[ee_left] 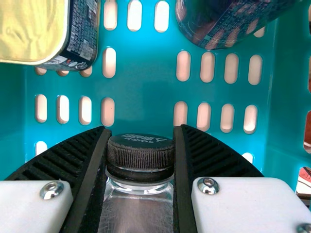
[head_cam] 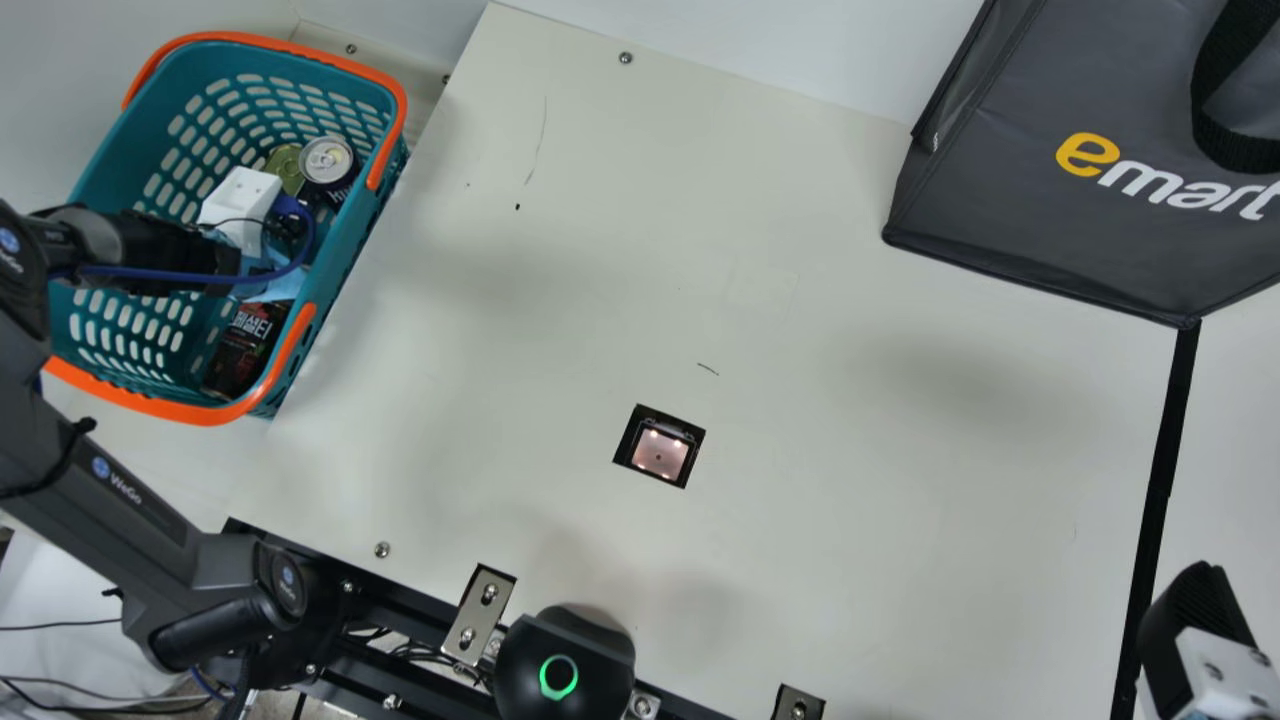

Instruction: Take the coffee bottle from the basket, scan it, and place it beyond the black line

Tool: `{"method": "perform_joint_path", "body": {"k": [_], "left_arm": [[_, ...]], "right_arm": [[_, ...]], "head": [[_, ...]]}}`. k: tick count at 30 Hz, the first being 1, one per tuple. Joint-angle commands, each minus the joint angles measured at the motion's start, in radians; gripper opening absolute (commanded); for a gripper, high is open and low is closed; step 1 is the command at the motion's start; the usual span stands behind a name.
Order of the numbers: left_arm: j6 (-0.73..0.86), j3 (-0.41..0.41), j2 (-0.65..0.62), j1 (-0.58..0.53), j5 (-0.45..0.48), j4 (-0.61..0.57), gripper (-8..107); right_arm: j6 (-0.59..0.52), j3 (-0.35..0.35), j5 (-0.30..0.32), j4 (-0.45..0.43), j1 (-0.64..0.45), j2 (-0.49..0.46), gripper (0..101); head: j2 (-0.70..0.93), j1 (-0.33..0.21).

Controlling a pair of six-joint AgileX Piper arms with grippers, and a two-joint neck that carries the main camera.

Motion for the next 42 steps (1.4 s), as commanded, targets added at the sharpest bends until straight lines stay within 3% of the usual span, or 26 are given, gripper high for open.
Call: {"method": "perform_joint_path", "body": {"k": [1,13,42], "left_arm": [[0.012,-0.001,-0.002,0.004,0.001,-0.007,10],[0.020,0.011,-0.076,0.017,0.038,-0.022,10],[-0.074,0.088,-0.384,0.040,0.168,0.085,10]], "right_arm": [[0.000,0.000,0.000,0.000,0.000,0.000,91],[0.000,0.000,0.000,0.000,0.000,0.000,91],[0.000,0.000,0.000,0.000,0.000,0.000,91]], "head": [[0.002,-0.027],[0.002,-0.027],[0.002,-0.027]]}}
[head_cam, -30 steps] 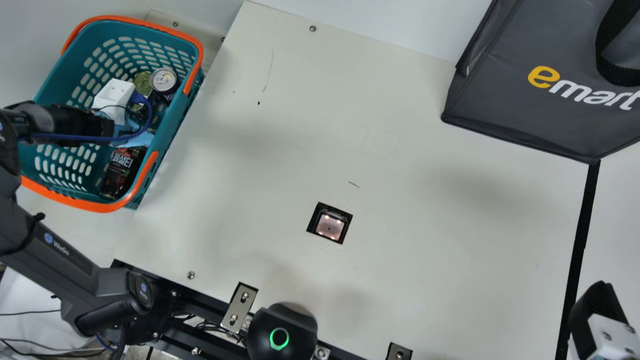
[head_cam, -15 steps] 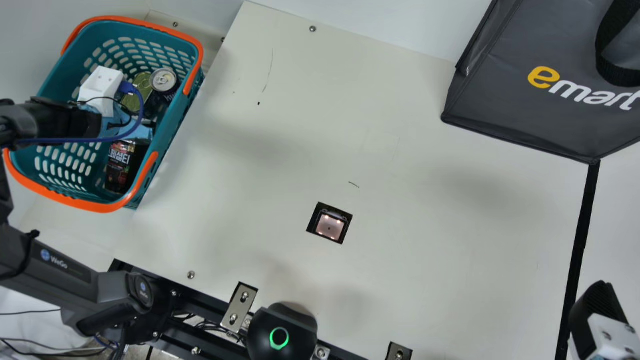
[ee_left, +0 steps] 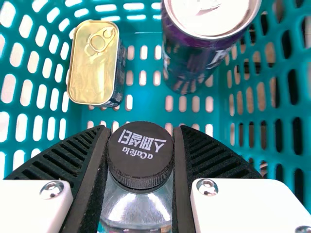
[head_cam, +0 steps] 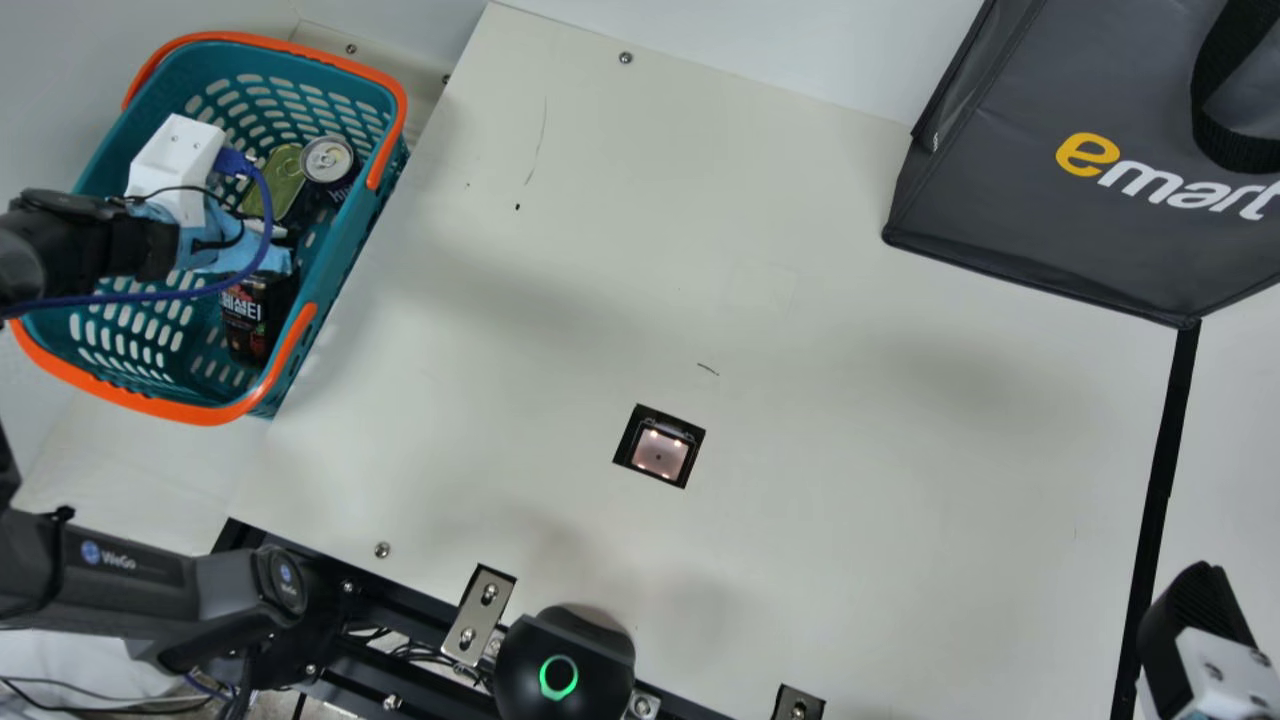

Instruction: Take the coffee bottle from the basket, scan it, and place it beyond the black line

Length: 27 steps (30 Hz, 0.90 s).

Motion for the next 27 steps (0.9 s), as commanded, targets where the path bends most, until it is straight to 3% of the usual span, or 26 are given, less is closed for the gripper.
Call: {"method": "perform_joint_path", "body": {"k": [1,15,27], "left_arm": [[-0.002,0.009,-0.023,0.003,0.005,0.002,10],[-0.033,0.066,-0.169,0.035,0.054,0.034,10],[-0.089,0.068,-0.295,0.091,0.137,0.073,10]], "right_arm": [[0.000,0.000,0.000,0.000,0.000,0.000,91],[0.000,0.000,0.000,0.000,0.000,0.000,91],[0.000,0.000,0.000,0.000,0.000,0.000,91]], "head": [[0.002,-0.026],[0.002,-0.026],[0.002,-0.026]]}}
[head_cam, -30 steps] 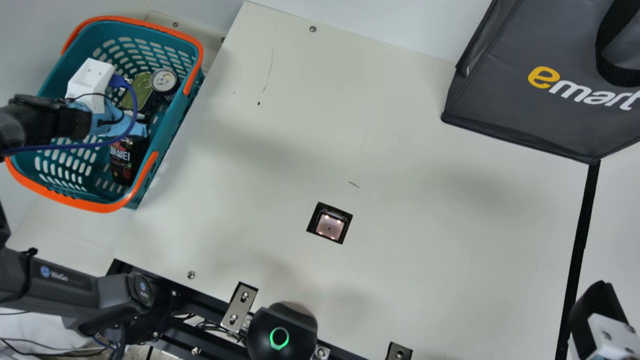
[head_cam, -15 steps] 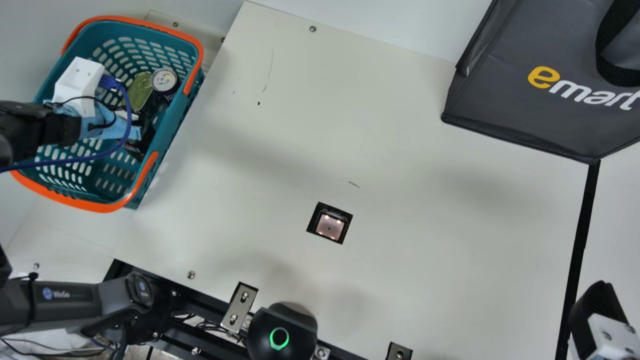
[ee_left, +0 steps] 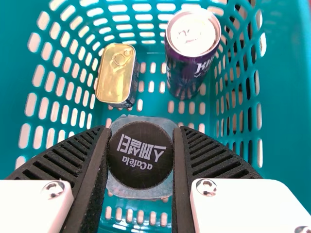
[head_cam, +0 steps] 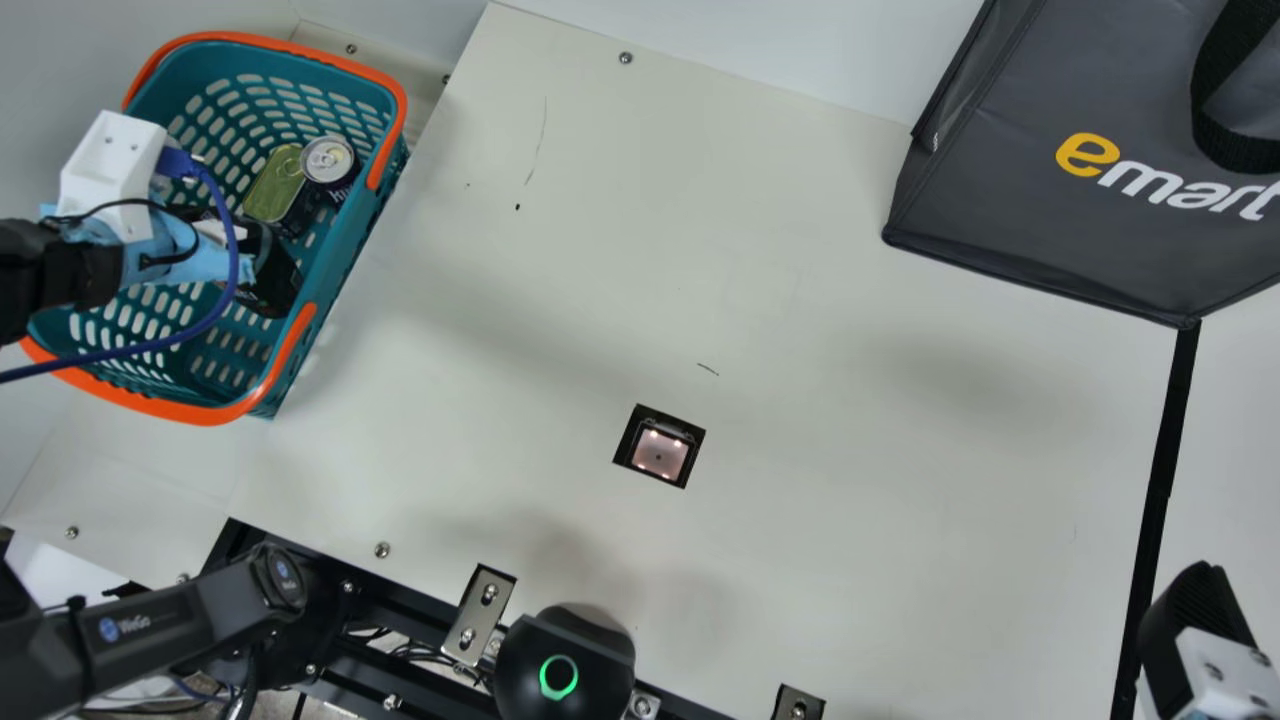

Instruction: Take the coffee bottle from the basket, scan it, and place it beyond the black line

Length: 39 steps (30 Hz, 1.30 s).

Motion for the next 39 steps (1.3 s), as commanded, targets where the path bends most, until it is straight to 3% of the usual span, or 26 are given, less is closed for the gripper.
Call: {"method": "perform_joint_path", "body": {"k": [1,24,39], "left_arm": [[-0.011,-0.005,-0.020,0.006,0.014,0.007,10],[-0.187,-0.139,-0.170,0.047,0.174,0.066,10],[-0.273,-0.245,-0.231,0.013,0.258,0.071,10]], "right_arm": [[0.000,0.000,0.000,0.000,0.000,0.000,91],[0.000,0.000,0.000,0.000,0.000,0.000,91],[0.000,0.000,0.000,0.000,0.000,0.000,91]], "head": [[0.002,-0.026],[0.002,-0.026],[0.002,-0.026]]}}
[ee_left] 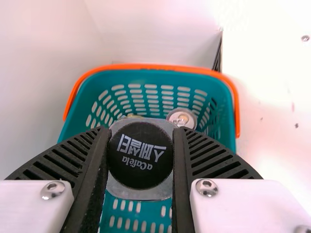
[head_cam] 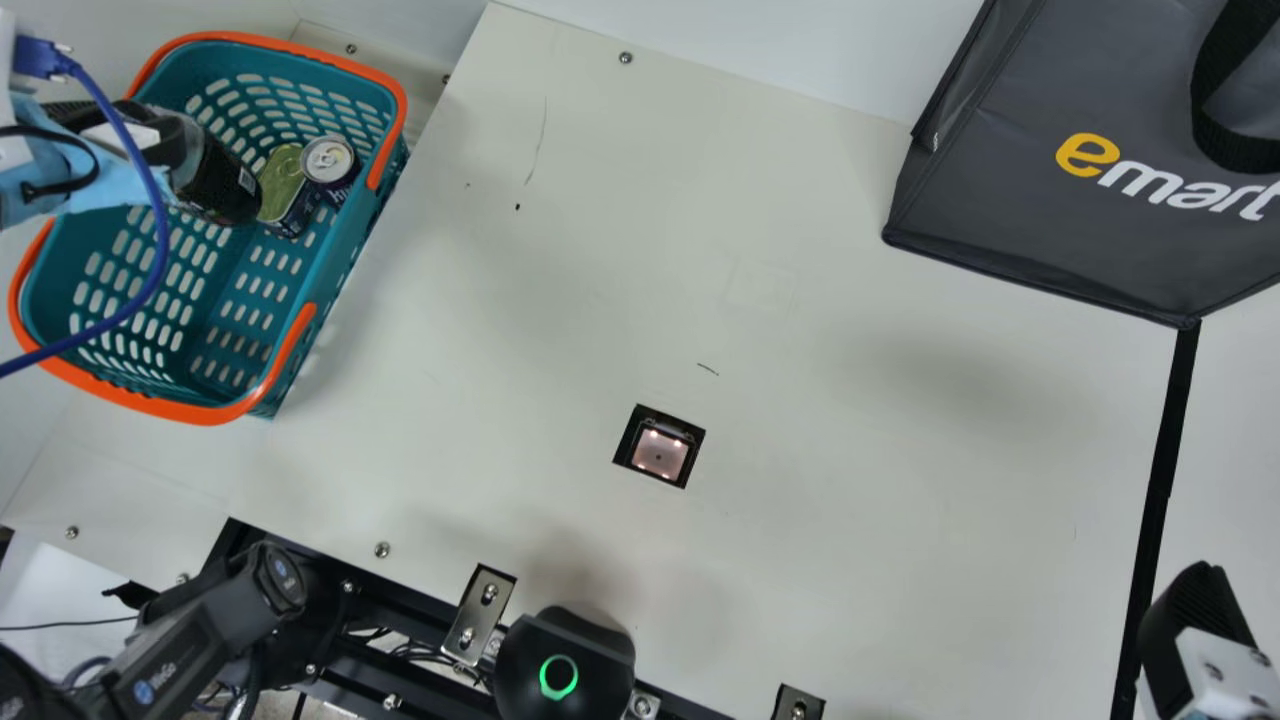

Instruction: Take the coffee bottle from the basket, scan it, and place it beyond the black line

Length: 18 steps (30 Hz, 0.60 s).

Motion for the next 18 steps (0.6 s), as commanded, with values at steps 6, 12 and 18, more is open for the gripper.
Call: {"method": "perform_joint_path", "body": {"k": [6,12,18], "left_arm": [[-0.032,-0.034,-0.023,-0.024,0.028,-0.003,10],[-0.078,-0.039,-0.064,-0.064,0.042,0.009,10],[-0.116,-0.052,-0.089,-0.107,0.055,0.019,10]], "right_arm": [[0.000,0.000,0.000,0.000,0.000,0.000,91],[0.000,0.000,0.000,0.000,0.000,0.000,91],[0.000,0.000,-0.001,0.000,0.000,0.000,91]], "head": [[0.002,-0.026],[0.002,-0.026],[0.002,-0.026]]}}
